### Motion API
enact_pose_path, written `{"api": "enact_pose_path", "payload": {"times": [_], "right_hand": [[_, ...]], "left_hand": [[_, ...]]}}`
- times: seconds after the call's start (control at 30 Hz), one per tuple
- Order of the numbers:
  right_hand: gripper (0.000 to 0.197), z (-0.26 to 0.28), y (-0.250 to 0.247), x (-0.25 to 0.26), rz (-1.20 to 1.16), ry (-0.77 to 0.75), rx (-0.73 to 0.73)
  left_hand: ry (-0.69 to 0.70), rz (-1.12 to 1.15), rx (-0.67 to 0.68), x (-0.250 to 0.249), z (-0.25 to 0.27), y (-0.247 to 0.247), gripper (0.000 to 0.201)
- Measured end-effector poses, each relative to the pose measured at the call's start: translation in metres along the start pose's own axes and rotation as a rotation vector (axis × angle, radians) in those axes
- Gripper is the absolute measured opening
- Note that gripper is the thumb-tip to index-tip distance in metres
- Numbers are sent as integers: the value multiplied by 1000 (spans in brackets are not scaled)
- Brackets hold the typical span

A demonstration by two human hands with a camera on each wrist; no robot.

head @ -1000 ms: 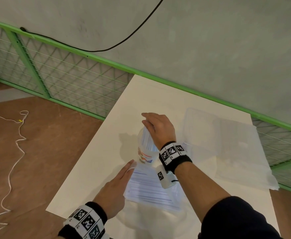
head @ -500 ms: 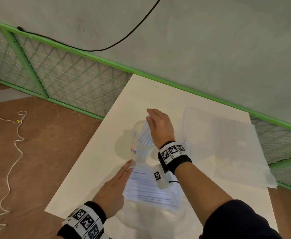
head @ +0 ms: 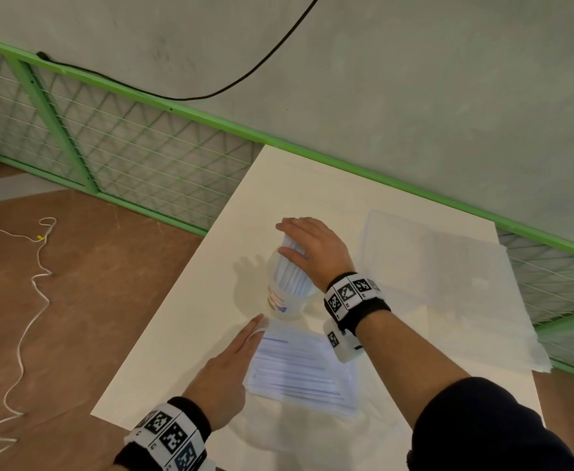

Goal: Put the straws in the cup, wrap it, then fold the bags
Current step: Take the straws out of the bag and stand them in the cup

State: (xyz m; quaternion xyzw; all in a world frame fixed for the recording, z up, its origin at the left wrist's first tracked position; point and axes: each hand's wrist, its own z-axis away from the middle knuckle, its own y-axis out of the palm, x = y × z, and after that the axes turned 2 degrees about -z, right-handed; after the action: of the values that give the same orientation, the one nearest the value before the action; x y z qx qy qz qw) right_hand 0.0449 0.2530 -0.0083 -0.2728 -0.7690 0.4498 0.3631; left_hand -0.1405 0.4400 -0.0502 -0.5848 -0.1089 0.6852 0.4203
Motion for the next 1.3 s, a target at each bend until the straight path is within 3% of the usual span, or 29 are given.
{"api": "enact_pose_path", "payload": {"times": [0.17, 0.27, 0.33, 0.47, 0.73, 0.9, 1.03, 1.17, 1.3], "right_hand": [[16, -5, 0, 4, -143, 101, -49], [11, -12, -5, 7, -207, 201, -155], [13, -14, -8, 8, -183, 224, -150], [26, -9, -2, 10, 83, 153, 26], [17, -7, 5, 6, 151, 55, -95], [42, -8, -5, 13, 242, 137, 13], [48, 8, -22, 28, 281, 65, -66], [44, 40, -12, 33, 404, -114, 48], [40, 38, -8, 23, 442, -109, 119]], "left_hand": [[5, -6, 3, 2, -1, 0, 106], [8, -20, 8, 4, -1, 1, 106], [8, -17, 11, 4, -1, 1, 106], [5, -5, 17, 2, -2, 0, 106], [2, -9, 17, -1, -3, -2, 105], [8, 2, 3, -3, -3, -3, 104], [20, -4, 1, 0, -4, -2, 103], [10, -10, -6, 0, -4, -1, 103], [22, -4, -15, -3, -6, 0, 102]]}}
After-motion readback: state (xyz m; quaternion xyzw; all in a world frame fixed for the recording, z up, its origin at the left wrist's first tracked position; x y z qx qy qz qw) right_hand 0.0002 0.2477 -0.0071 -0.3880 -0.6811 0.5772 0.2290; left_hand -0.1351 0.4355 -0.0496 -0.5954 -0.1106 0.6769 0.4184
